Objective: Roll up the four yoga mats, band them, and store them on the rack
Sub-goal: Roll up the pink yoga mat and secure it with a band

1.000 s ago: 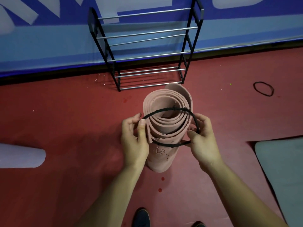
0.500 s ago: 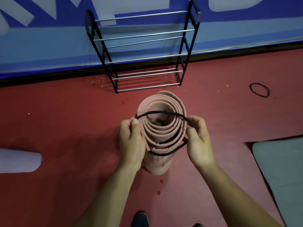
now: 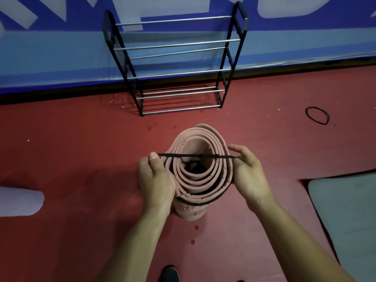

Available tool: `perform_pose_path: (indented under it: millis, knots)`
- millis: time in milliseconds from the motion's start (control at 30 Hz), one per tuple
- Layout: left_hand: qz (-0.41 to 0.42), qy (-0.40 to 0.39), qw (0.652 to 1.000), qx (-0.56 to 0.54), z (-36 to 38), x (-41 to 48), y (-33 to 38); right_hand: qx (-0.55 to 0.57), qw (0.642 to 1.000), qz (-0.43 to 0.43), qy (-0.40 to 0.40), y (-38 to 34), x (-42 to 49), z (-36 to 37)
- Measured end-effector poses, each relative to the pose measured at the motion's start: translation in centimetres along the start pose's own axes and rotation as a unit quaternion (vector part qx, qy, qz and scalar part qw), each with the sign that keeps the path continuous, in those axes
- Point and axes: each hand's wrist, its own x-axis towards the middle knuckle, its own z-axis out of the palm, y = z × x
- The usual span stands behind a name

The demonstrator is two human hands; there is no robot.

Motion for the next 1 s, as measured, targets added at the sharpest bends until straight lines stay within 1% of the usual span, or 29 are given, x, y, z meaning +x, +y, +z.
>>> perform_pose_path:
  millis: [67, 100, 133, 200, 267, 367, 500, 567, 633, 733, 767, 833, 900, 933, 1000]
  knots:
    - [0.009, -0.002, 1.0, 0.014, -0.1, 0.1, 0.1, -0.106, 0.991, -0.084, -0.008, 0.3, -0.1, -0.5]
    - [0.008, -0.003, 1.0, 0.021, -0.1, 0.2, 0.2, -0.134, 0.984, -0.113, -0.02, 0.5, -0.2, -1.0]
    - [0.006, -0.003, 1.0, 0.029, -0.2, 0.4, 0.3, -0.125, 0.984, -0.121, -0.041, 0.6, -0.6, -1.5]
    - [0.004, -0.013, 0.999, 0.051, -0.3, 0.7, 0.5, -0.071, 0.987, -0.104, -0.099, 0.7, -1.2, -2.4]
    - [0.009, -0.03, 0.997, 0.073, -0.5, 0.8, 0.7, -0.029, 0.986, -0.092, -0.137, 0.8, -1.4, -3.1]
    - [0.016, -0.049, 0.994, 0.093, -0.8, 0.8, 1.1, 0.02, 0.983, -0.068, -0.172, 0.8, -1.4, -3.7]
    - [0.039, -0.062, 0.992, 0.103, -1.2, 0.9, 1.3, 0.078, 0.98, -0.024, -0.182, 0.8, -1.3, -4.0]
    - [0.055, -0.067, 0.991, 0.102, -1.4, 0.9, 1.3, 0.064, 0.983, -0.026, -0.172, 0.8, -1.2, -3.9]
    - [0.063, -0.074, 0.991, 0.096, -1.4, 0.9, 1.2, 0.054, 0.985, -0.05, -0.154, 0.9, -1.3, -3.5]
    - [0.062, -0.087, 0.989, 0.105, -1.1, 0.3, 1.2, 0.087, 0.988, -0.072, -0.104, 0.6, -1.0, -2.4]
    - [0.064, -0.09, 0.988, 0.108, -0.9, 0.0, 1.2, 0.083, 0.99, -0.073, -0.09, 0.4, -0.8, -2.1]
    - [0.066, -0.081, 0.989, 0.101, -0.9, -0.4, 1.2, 0.023, 0.995, -0.081, -0.056, 0.1, -0.3, -1.8]
    - [0.054, -0.067, 0.993, 0.086, -1.0, -0.6, 0.8, -0.084, 0.991, -0.106, -0.02, 0.2, 0.1, -1.7]
    - [0.041, -0.068, 0.995, 0.063, -1.2, -0.7, 0.5, -0.132, 0.984, -0.117, -0.005, 0.4, 0.1, -1.7]
    - [0.002, -0.091, 0.996, -0.002, -1.7, -0.7, -0.2, -0.167, 0.977, -0.132, -0.002, 0.8, -0.1, -1.5]
